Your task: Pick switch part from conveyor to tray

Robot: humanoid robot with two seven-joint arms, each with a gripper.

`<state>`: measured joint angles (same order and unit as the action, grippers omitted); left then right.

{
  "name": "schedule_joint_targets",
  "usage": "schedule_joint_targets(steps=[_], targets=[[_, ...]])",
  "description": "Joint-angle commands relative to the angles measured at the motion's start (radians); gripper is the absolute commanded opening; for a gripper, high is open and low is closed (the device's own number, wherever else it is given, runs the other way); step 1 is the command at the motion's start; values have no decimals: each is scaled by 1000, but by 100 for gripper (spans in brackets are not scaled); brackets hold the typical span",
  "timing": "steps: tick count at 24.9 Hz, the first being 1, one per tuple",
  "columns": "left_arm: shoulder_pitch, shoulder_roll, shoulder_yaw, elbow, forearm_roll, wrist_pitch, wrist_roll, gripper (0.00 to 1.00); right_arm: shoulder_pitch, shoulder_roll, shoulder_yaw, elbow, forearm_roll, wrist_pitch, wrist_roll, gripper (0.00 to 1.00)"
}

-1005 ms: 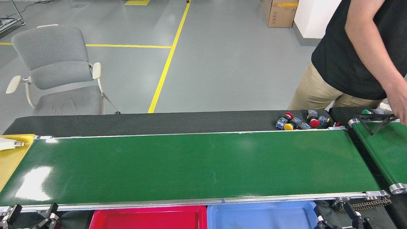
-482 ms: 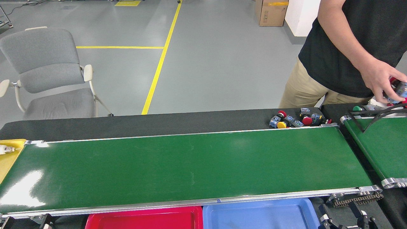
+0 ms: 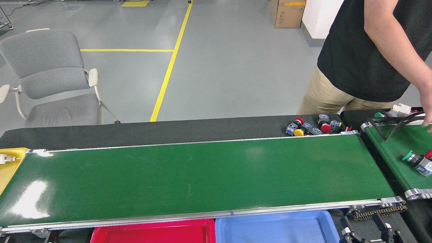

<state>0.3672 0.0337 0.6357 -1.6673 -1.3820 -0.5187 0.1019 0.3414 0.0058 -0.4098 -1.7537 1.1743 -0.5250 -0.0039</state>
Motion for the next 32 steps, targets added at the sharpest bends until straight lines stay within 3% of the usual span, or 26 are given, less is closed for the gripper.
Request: schedule_joint_targets(steps=[1, 5, 8, 12, 21, 26, 29, 32], targets=[[-2, 3, 6, -14, 0, -3, 7, 100, -2, -12, 2, -12, 1, -9, -5, 99], [-16, 5, 7, -9, -3, -1, 6, 100, -15, -14, 3, -12, 11, -18, -1, 99], [-14, 3, 18, -14, -3, -1, 4, 100, -18, -12, 3, -10, 68, -15, 12, 99], [-14, 2, 21, -14, -3, -1, 2, 100, -27, -12, 3, -4, 90, -10, 16, 99], [-13, 0, 21, -16, -2, -4, 2, 100, -68, -12, 3, 5, 99, -3, 70, 99], [-13, -9, 21, -16, -2, -3, 2, 100, -163, -17, 3, 102, 145, -3, 82, 99], [-14, 0, 21, -16, -2, -6, 2, 100, -208, -60, 3, 166, 146, -3, 98, 99], [-16, -8, 19, -16, -2, -7, 2, 100, -225, -66, 5, 203, 145, -3, 116, 99]])
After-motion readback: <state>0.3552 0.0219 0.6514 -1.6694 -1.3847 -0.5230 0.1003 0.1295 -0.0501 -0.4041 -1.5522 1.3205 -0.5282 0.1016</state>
